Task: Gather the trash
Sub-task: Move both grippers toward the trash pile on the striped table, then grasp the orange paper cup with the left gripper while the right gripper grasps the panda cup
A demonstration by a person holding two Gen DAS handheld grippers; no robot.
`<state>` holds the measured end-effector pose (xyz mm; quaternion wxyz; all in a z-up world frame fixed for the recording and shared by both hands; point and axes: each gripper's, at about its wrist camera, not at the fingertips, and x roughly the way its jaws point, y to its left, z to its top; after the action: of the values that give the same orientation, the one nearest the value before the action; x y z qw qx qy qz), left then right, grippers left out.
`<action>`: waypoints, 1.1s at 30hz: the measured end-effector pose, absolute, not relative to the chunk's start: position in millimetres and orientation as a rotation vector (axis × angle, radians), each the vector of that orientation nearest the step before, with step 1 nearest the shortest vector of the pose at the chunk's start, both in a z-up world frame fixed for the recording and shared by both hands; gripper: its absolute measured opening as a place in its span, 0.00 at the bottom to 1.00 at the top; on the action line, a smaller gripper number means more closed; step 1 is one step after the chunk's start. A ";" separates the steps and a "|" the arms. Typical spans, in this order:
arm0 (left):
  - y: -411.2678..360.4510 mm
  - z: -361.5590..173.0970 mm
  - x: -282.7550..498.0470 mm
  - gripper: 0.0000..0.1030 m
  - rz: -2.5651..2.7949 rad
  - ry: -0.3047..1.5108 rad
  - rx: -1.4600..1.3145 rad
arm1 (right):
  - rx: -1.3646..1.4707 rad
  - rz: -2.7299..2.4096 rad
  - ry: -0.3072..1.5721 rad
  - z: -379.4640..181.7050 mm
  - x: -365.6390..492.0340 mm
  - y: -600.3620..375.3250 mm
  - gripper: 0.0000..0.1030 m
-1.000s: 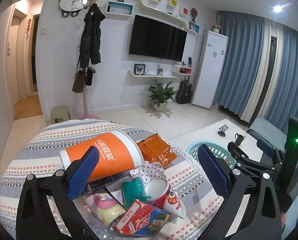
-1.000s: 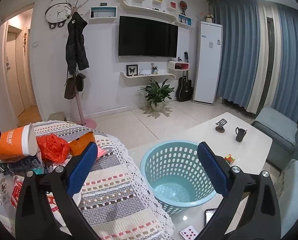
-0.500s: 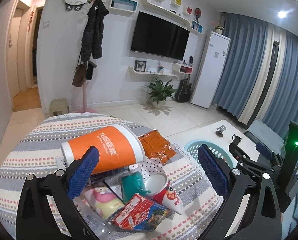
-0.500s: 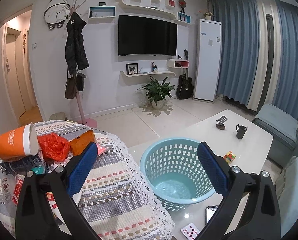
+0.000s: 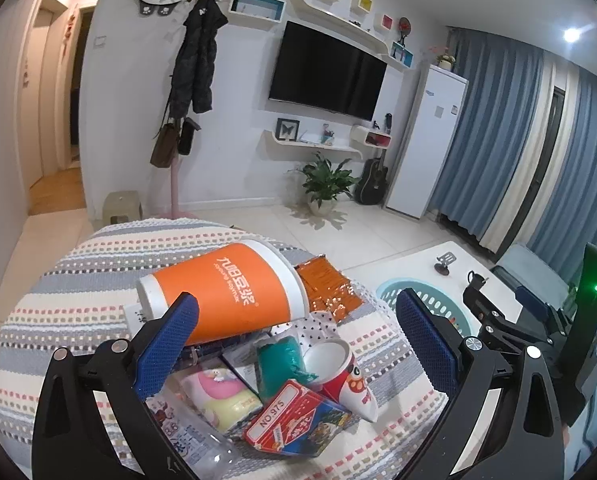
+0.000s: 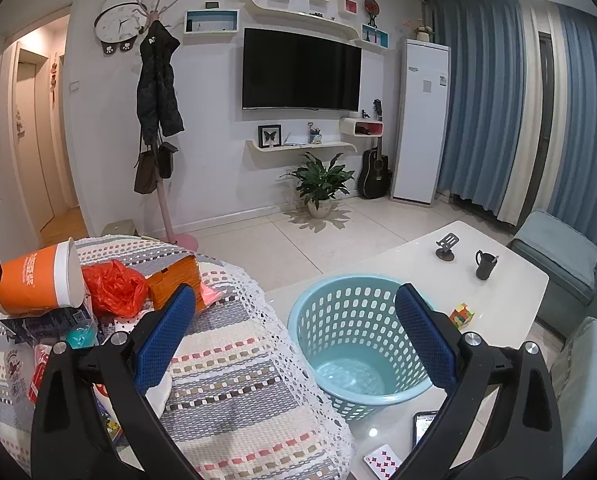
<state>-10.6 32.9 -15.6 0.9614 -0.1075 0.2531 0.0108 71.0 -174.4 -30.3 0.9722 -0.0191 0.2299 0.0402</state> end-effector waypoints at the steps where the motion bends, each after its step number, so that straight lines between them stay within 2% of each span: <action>1: 33.2 -16.3 -10.8 0.93 0.025 0.514 -0.219 | -0.039 0.082 0.466 -31.2 70.8 -174.2 0.92; 10: 42.9 -13.7 -7.2 0.93 0.030 0.511 -0.231 | -0.044 0.090 0.473 -32.8 72.1 -173.8 0.92; 14: 50.1 -11.2 -6.3 0.93 0.063 0.508 -0.219 | -0.050 0.107 0.476 -33.2 71.5 -171.2 0.88; 16: 59.3 -7.6 -6.6 0.93 0.084 0.501 -0.215 | -0.064 0.110 0.479 -34.5 71.5 -168.2 0.83; 18: 73.9 -2.6 -5.2 0.93 0.109 0.499 -0.218 | -0.082 0.124 0.489 -37.5 71.9 -163.2 0.70; 23: 108.2 5.4 9.0 0.93 0.112 0.528 -0.247 | -0.073 0.209 0.557 -46.3 77.0 -149.2 0.56; 28: 134.2 -3.4 59.6 0.92 -0.047 0.686 -0.296 | -0.088 0.241 0.573 -49.8 74.0 -135.6 0.56; 33: 127.3 -16.0 70.7 0.90 -0.118 0.765 -0.256 | -0.093 0.253 0.579 -51.6 71.7 -130.7 0.56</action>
<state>70.7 127.3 -16.0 0.9181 -0.1244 0.3720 -0.0574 71.7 -130.7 -51.6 0.9494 -0.0460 0.2847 0.1246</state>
